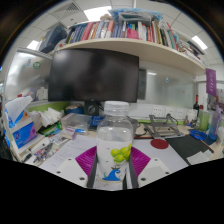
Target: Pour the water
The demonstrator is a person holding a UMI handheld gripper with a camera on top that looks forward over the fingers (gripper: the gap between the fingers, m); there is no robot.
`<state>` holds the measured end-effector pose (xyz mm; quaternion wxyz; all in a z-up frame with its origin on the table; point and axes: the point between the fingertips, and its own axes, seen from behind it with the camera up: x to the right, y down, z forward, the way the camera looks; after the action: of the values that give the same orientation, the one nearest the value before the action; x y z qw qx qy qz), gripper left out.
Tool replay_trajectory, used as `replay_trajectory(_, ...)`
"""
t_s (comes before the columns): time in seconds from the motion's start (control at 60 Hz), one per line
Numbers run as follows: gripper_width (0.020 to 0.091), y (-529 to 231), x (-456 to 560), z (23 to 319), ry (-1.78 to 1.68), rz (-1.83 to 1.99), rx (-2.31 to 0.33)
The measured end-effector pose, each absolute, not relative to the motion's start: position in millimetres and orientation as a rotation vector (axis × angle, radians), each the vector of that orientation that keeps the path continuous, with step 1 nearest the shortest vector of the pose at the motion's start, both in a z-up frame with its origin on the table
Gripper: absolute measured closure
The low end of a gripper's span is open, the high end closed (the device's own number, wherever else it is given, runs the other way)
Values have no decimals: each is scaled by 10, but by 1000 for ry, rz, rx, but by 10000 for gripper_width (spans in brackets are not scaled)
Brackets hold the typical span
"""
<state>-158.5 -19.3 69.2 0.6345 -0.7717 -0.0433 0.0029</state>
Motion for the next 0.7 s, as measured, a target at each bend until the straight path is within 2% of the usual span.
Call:
replay_trajectory(0.25,700,-179,-1824,713,-171,72,-1751)
replay_trajectory(0.367,702,-182,-1822,749,-183,22,-1808)
replay_trajectory(0.5,700,-43,-2162,1063,-95,164,-1826)
replay_trajectory(0.7,701,445,-2655,1514,321,572,-1823)
